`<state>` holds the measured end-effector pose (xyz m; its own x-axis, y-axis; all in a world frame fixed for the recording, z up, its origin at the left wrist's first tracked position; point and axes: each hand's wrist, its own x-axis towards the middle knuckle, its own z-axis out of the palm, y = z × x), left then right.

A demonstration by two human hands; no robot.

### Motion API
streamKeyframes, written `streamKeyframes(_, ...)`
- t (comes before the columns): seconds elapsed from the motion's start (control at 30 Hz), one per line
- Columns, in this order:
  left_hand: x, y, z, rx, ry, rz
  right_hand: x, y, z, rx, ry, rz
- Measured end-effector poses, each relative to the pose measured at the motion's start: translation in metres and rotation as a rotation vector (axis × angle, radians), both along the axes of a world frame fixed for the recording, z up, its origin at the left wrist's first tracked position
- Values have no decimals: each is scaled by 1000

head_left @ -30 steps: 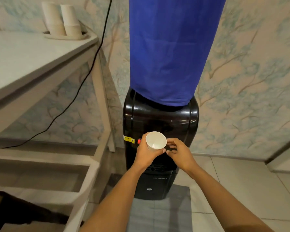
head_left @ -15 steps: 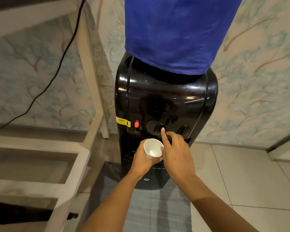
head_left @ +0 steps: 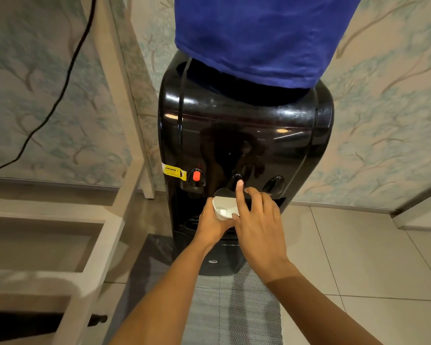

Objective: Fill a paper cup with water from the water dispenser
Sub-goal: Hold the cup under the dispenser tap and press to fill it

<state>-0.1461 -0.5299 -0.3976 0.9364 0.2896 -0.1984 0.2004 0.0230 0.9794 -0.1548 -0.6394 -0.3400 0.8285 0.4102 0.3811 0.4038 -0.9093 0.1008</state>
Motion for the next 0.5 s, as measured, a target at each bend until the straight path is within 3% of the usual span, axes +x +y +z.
streamKeyframes(0.5,4,-8,0,56,-2,17,2,15,8,-39,-17,-42)
